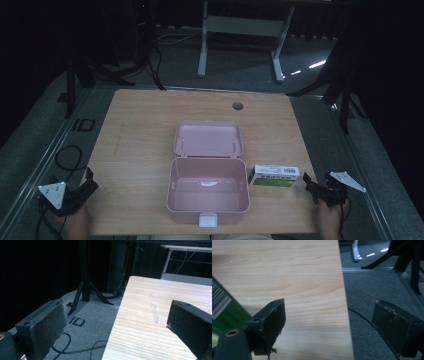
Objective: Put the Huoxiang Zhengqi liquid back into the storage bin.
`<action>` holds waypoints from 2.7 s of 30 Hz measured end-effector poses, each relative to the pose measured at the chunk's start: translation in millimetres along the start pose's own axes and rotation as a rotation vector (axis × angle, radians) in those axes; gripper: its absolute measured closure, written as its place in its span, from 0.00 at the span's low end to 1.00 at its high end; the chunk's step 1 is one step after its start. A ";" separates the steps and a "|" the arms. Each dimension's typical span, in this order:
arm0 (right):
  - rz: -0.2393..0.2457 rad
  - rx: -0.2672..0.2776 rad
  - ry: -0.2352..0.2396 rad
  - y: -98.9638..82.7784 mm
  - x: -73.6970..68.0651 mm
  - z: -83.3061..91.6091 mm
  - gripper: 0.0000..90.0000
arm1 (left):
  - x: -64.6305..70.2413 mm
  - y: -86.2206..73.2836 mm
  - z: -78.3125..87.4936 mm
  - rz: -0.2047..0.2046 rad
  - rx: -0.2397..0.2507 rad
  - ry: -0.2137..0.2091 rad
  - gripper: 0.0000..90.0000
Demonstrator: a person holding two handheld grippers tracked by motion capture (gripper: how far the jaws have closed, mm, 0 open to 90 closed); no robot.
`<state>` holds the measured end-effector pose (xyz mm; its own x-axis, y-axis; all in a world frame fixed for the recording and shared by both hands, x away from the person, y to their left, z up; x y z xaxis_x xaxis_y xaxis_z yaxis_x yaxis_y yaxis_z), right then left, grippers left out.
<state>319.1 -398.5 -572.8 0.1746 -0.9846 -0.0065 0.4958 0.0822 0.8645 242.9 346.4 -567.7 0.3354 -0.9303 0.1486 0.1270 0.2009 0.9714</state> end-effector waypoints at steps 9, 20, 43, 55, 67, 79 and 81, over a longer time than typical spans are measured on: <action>0.017 -0.046 0.046 0.4 -1.3 -5.2 0.12 | 2.0 -0.4 -0.7 -0.015 -0.010 -0.022 0.02; 0.041 -0.116 0.118 -0.4 -3.6 -9.6 0.12 | 1.6 -0.4 -0.7 -0.008 -0.016 -0.034 0.02; 0.497 -0.562 0.423 15.1 -22.6 19.7 0.12 | 3.6 -0.8 -1.1 -0.025 -0.025 -0.038 0.02; 0.770 -0.706 0.598 15.9 -51.6 31.4 0.14 | 3.6 -0.9 -1.6 -0.025 -0.030 -0.040 0.02; 0.926 -0.789 0.633 17.4 -76.4 40.3 0.13 | 3.8 -0.9 -1.6 -0.026 -0.030 -0.042 0.02; 1.103 -0.867 0.662 16.6 -104.6 43.5 0.14 | 4.1 -1.2 -2.1 -0.030 -0.033 -0.039 0.02; 1.121 -0.867 0.670 18.6 -109.4 42.7 0.14 | 4.5 -1.2 -1.9 -0.034 -0.032 -0.037 0.02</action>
<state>272.8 -295.8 -534.5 0.9905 -0.1373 -0.0001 0.1372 0.9897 0.0409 246.1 342.6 -568.5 0.2956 -0.9473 0.1231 0.1674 0.1782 0.9696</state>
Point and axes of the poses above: each handheld gripper's, and its own axes: z roughly backward along the jaws, y roughly out of its top, x roughly to its right, the point moved 4 cm from there along -z, roughly forward along the jaws, and after that the axes turned 5 degrees about z, right-handed, at the moved point
